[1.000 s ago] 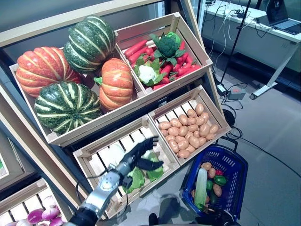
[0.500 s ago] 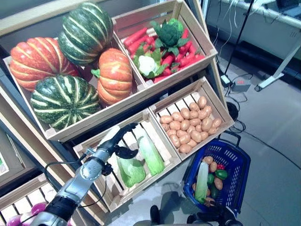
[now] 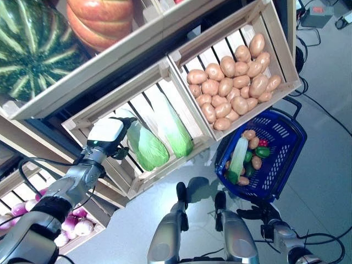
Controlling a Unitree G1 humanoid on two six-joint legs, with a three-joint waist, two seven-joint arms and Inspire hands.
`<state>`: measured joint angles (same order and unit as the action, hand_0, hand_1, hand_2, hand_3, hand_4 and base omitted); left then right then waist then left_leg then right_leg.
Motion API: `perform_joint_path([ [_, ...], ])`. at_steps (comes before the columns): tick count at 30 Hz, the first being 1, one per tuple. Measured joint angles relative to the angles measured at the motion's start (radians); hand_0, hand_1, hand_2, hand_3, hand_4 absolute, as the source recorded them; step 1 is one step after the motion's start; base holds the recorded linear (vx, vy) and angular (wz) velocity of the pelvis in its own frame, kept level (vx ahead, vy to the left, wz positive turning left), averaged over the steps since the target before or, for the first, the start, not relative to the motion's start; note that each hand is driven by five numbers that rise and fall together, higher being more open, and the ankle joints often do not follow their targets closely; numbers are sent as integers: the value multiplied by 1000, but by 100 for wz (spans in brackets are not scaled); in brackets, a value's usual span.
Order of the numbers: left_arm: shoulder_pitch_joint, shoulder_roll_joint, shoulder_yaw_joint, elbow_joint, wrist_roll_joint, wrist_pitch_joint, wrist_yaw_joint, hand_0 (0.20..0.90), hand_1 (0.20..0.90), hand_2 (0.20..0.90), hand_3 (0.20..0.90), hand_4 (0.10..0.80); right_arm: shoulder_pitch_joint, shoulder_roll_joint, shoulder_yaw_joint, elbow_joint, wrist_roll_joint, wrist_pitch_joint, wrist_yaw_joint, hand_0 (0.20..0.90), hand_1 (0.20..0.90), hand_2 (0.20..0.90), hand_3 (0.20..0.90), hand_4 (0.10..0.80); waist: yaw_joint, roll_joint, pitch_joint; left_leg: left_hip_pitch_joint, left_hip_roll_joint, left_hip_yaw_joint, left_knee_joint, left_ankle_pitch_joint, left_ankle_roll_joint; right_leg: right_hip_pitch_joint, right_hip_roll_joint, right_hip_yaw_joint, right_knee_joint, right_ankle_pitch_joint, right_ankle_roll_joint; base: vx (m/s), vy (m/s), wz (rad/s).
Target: Put vegetables into the basket
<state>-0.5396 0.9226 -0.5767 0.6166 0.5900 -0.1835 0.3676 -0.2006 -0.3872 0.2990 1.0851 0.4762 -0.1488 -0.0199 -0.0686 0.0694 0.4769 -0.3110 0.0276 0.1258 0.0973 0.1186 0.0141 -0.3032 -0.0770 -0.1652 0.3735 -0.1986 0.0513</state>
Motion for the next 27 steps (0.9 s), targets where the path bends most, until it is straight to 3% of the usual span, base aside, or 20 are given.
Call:
perform_joint_path([
  [6,-128,19,-120,14,147,30,7,900,900,900,900,800,-51,-4,-1,-31,46,-10,0,900,900,900,900,800,-4,-13,29,-132,4,6,132,-13,-16,-168,-26,17,205,-55,-36,-44,20,3],
  [12,-163,41,-165,19,224,67,93,900,900,900,900,800,-60,-27,-4,-84,63,-46,-1,900,900,900,900,800,-28,-14,38,-257,25,18,281,-45,-16,-294,-29,29,349,-87,-66,-40,45,-3],
  [16,-182,40,-164,48,256,72,149,900,900,900,900,800,-70,-35,-17,-95,86,-59,-1,900,900,900,900,800,-30,-19,41,-311,30,23,331,-51,-17,-358,-29,44,411,-100,-70,-9,47,-4],
  [27,-181,42,-166,87,282,80,118,900,900,900,900,800,-73,-38,-30,-129,93,-76,-1,900,900,900,900,800,-51,-20,43,-389,40,28,368,-50,-19,-441,-29,47,451,-98,-72,-11,8,0],
])
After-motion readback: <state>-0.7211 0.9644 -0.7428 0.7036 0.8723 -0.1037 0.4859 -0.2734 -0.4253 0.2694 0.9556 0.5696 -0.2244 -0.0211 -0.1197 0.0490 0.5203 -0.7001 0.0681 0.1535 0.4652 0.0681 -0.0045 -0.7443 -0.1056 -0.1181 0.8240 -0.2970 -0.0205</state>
